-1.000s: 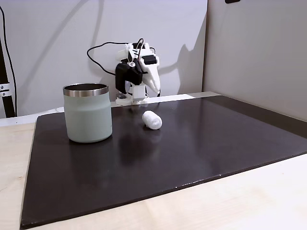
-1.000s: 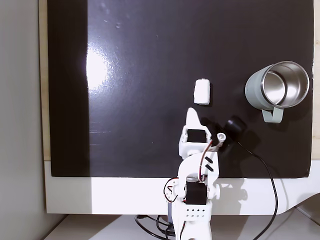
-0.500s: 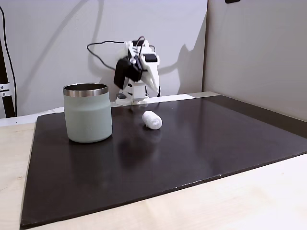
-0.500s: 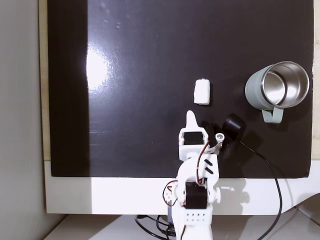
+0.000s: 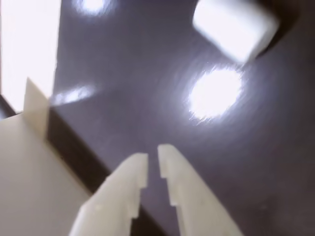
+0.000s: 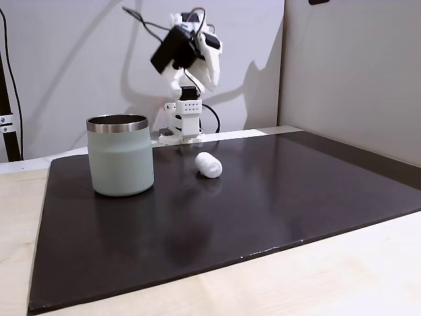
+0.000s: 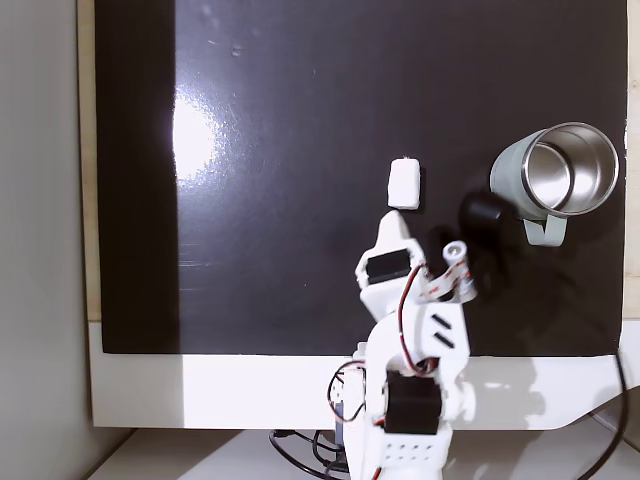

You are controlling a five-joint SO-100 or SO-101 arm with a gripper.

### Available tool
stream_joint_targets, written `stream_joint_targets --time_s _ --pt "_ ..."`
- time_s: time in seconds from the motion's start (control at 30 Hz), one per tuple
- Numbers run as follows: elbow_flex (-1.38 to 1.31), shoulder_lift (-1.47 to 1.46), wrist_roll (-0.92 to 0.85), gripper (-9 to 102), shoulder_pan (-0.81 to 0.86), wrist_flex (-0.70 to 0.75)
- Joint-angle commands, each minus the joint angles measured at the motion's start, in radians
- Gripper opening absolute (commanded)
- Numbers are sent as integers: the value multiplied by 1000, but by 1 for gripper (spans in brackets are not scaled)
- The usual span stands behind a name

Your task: Grasp a gauze and put it in the cup.

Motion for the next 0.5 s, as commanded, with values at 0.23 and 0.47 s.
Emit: stream_joint_targets --time_s 0.23,0.47 --pt "-502 -560 -400 22 97 232" --pt "-615 -764 -715 34 123 394"
